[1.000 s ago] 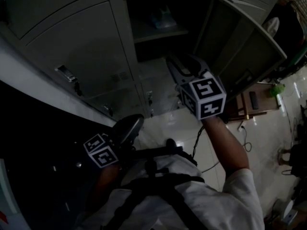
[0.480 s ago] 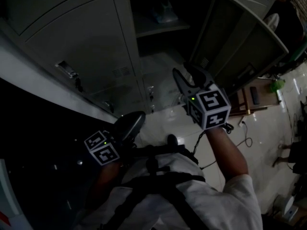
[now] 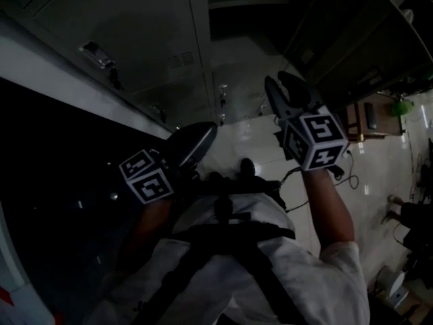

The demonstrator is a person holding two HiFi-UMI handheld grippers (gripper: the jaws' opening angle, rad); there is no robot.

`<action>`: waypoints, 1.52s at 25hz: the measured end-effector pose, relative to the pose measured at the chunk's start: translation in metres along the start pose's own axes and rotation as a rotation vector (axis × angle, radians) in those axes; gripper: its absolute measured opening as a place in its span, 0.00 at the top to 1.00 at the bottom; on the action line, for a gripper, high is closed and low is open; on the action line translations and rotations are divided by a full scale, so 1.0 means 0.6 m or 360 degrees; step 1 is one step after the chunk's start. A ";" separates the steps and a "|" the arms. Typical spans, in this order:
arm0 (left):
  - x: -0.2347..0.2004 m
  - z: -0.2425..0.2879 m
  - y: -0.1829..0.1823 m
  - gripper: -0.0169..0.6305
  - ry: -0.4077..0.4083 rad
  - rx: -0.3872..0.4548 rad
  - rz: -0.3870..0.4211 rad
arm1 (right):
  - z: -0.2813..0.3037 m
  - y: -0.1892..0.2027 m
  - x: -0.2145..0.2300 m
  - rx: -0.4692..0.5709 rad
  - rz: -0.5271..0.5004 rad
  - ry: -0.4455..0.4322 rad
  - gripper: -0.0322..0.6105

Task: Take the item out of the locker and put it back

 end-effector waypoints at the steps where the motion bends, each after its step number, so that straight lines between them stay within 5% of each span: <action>1: 0.000 0.000 0.000 0.99 0.0006 -0.0002 -0.0001 | -0.003 0.004 0.000 -0.0005 0.0005 0.0006 0.76; 22: 0.006 0.000 0.034 0.99 0.0048 -0.0044 -0.0105 | -0.079 0.086 -0.027 -0.0180 0.0193 -0.0004 0.83; 31: 0.044 0.030 0.061 0.99 -0.0085 0.0014 0.0005 | -0.106 0.116 0.032 -0.0167 0.0217 -0.0141 0.83; 38: 0.107 0.104 0.136 0.99 -0.0173 0.0065 0.0021 | -0.176 0.141 0.112 -0.0171 0.0210 -0.0255 0.83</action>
Point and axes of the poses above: the fingertips, and each gripper's own axes: z forward along the fingers, x to its right, y out of its underside, the point moved 9 cm from there along -z, backward along the fingers, and after that the axes turned 12 degrees about y, right-handed, at the moved point
